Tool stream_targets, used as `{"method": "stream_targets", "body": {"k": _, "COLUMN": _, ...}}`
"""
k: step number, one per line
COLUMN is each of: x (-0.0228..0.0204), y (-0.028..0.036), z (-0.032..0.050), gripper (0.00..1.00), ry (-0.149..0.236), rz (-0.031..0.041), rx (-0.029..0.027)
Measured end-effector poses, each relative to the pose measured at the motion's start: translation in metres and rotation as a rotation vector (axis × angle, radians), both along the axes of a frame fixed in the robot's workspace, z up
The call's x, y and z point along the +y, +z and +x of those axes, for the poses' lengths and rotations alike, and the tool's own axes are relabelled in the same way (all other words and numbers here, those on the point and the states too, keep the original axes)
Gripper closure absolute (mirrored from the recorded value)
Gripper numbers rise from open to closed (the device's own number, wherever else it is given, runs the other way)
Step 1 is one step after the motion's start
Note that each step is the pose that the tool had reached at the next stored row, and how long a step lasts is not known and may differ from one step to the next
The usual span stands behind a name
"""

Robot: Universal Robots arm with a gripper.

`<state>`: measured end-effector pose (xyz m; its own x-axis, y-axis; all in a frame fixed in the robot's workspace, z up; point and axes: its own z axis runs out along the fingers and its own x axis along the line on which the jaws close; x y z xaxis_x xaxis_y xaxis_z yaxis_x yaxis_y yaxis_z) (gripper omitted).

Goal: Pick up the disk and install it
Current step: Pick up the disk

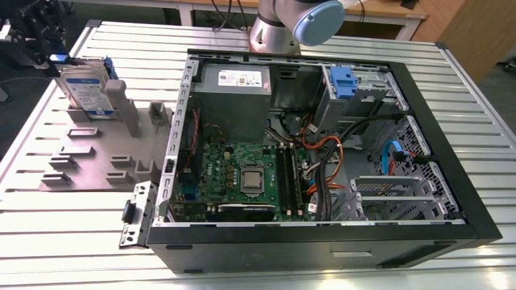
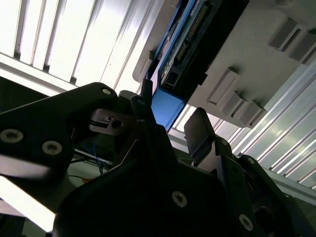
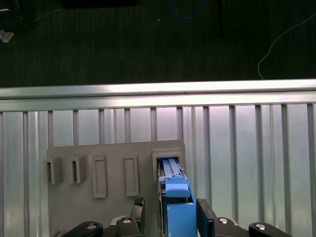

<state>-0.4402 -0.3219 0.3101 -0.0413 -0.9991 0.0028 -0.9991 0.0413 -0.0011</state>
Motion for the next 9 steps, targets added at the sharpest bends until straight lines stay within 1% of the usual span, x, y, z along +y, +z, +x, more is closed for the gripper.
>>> {"method": "stream_targets", "body": {"k": 7, "x": 0.0001, "y": -0.0008, "z": 0.0002, "gripper": 0.47, "ry": 0.000, "rz": 0.0005, "rx": 0.0004}}
{"method": "stream_targets", "body": {"k": 9, "x": 0.0000, "y": -0.0019, "z": 0.0009, "gripper": 0.47, "ry": 0.000, "rz": 0.0012, "rx": 0.0042}}
